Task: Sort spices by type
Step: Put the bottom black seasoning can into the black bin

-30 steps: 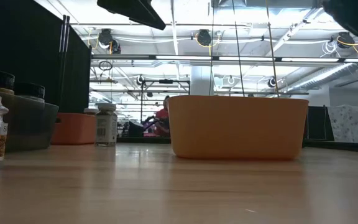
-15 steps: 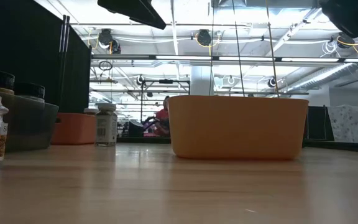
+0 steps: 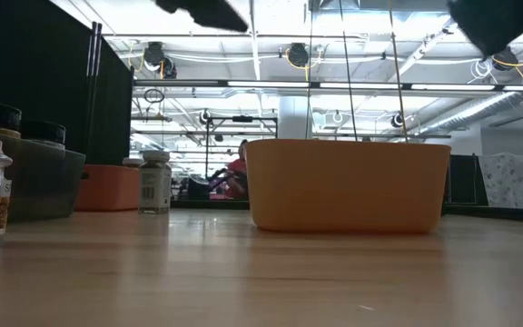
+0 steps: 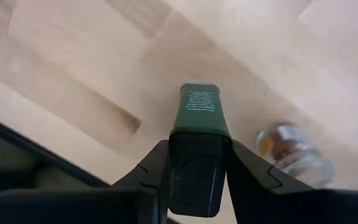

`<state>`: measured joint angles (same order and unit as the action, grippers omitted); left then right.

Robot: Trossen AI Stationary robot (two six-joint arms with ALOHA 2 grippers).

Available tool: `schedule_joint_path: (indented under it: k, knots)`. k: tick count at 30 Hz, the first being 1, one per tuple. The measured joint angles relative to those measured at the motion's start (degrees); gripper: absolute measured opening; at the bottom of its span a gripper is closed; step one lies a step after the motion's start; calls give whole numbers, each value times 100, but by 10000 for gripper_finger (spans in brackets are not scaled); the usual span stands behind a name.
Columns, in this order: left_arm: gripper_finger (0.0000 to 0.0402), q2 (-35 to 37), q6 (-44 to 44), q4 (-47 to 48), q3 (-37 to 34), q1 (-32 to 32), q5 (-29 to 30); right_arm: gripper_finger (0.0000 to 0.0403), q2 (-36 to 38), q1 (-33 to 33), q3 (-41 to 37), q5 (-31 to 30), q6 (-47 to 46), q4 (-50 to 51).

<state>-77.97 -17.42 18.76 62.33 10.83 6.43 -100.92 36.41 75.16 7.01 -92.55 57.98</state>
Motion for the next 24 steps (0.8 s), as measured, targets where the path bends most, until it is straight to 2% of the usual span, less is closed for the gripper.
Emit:
schedule_joint_path:
  k: [6, 11, 19, 24]
  knots:
    - [283, -273, -1, -548, 0, 7, -757, 99, 109, -243, -2, -94, 756, 74]
    - [283, -702, 42, -940, 0, 4, -775, 99, 287, -400, -4, -572, 1349, 69]
    - [283, -1436, 203, -2166, -2, 7, -788, 99, 494, -651, 142, -1563, 2405, -80]
    - [283, -1772, 501, -2316, -2, 7, -960, 99, 495, -793, 445, -1930, 3111, -234]
